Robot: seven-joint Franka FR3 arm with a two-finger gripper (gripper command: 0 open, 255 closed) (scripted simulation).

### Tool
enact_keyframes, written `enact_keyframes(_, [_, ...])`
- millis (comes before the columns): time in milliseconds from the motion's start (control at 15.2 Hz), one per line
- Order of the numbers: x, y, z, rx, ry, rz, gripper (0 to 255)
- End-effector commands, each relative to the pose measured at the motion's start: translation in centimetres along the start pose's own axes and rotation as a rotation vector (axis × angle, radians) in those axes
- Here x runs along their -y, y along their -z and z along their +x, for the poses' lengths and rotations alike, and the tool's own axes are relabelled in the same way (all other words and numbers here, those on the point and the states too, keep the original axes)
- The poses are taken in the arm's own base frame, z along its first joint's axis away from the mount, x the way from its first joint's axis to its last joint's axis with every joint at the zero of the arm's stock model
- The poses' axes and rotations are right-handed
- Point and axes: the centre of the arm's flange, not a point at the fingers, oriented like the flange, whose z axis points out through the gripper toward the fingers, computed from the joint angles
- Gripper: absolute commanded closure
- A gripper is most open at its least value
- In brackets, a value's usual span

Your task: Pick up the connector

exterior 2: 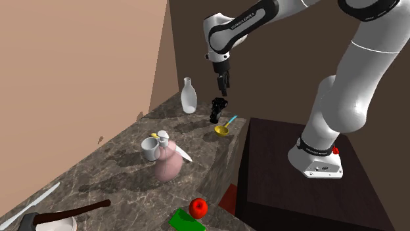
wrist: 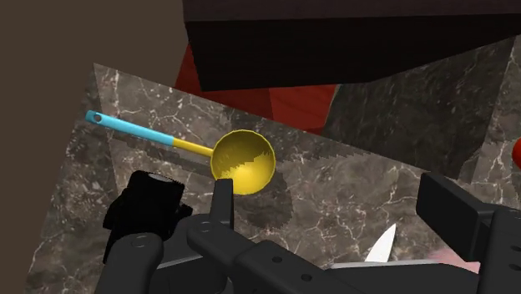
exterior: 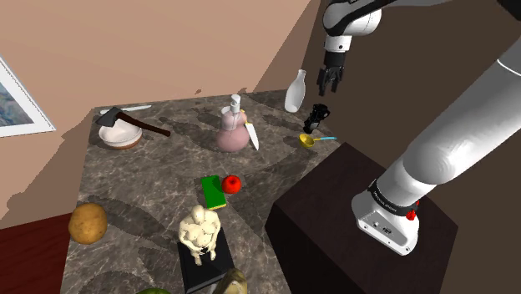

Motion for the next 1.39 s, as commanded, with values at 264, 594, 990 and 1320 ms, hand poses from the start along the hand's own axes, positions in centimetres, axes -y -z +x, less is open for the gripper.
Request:
enact_keyframes(264, [-5.7,-4.2,4.9,0.016,-0.008,0.021,0])
enact_keyframes(594, [-10.3,-7.4,8.9,0.029,-0.015,0.039,0])
enact_keyframes(990, [-13.9,-10.9,12.1,0.038,-0.02,0.053,0])
enact_keyframes(1320, [-14.1,-13.4,12.8,0.038,-0.02,0.053,0])
